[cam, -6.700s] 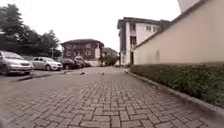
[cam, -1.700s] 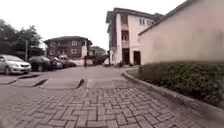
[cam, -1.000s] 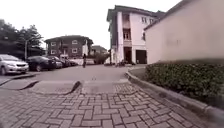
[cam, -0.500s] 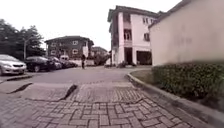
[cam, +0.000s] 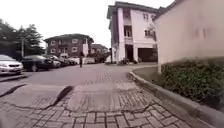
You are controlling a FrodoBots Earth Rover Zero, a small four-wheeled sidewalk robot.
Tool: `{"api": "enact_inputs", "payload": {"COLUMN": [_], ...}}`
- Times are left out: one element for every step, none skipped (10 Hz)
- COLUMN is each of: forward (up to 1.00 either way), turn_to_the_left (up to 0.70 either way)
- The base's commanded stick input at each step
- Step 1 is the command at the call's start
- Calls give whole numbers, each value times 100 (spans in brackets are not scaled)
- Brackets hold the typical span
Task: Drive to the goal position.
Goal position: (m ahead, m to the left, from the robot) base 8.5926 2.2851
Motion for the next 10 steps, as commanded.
{"api": "enact_inputs", "payload": {"forward": [70,70,70,70,70,70,70,70,70,70], "turn_to_the_left": [0,0,0,0,0,0,0,0,0,0]}}
